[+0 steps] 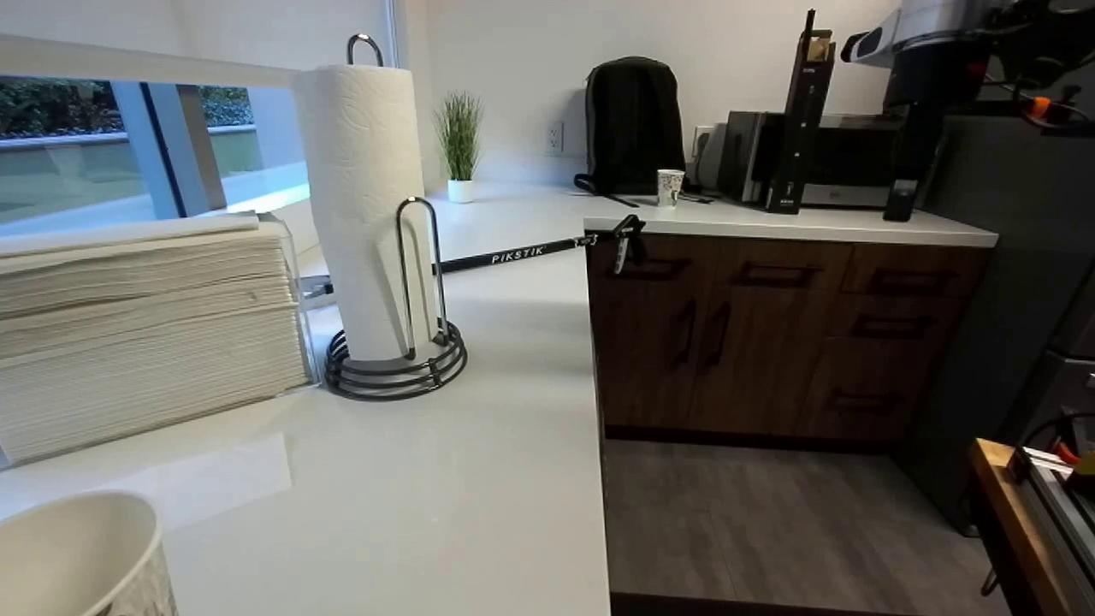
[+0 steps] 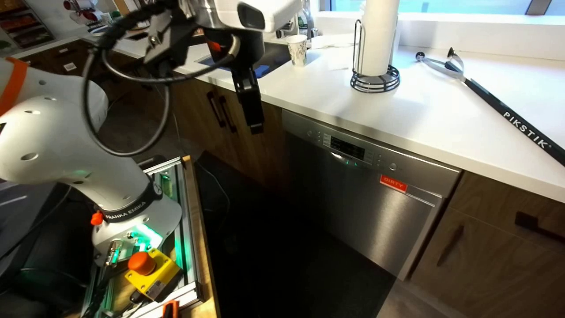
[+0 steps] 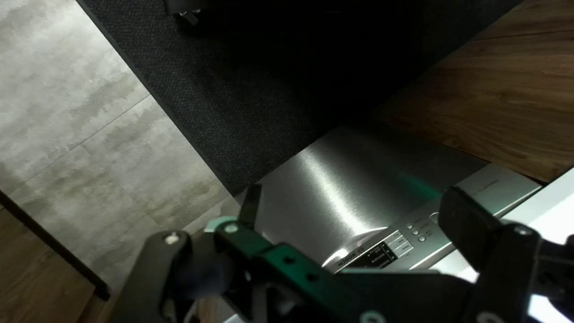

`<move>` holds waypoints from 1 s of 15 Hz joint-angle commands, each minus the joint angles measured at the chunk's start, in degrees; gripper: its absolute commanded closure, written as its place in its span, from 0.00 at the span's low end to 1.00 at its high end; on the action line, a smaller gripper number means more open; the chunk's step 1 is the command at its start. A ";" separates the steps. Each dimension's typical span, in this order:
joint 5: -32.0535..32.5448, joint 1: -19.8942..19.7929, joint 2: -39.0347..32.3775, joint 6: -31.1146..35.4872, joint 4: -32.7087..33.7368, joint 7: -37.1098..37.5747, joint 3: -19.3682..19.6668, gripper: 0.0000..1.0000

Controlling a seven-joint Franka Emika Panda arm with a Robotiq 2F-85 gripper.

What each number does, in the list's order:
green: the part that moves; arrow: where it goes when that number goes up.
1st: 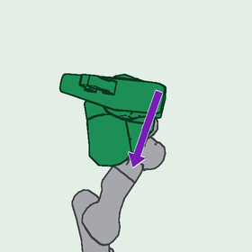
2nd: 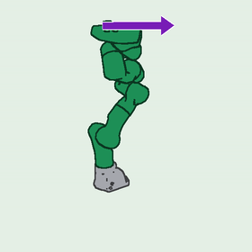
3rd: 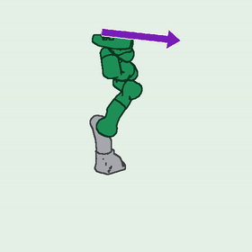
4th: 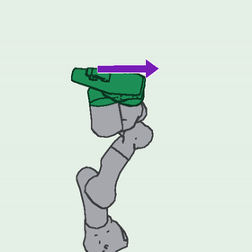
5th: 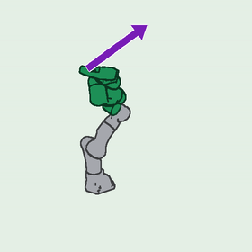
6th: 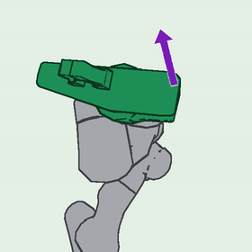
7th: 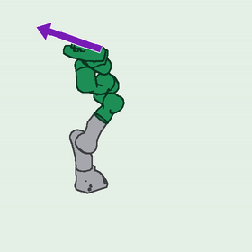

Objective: Press one of the buttons on the left side of the dish washing machine

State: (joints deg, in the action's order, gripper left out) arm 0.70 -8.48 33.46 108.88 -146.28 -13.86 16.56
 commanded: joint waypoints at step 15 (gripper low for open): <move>-62.59 -2.59 -52.60 -3.67 16.24 -40.98 0.75 1.00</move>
State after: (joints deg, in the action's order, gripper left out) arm -55.62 -5.55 -8.79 113.69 -136.93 -49.43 21.71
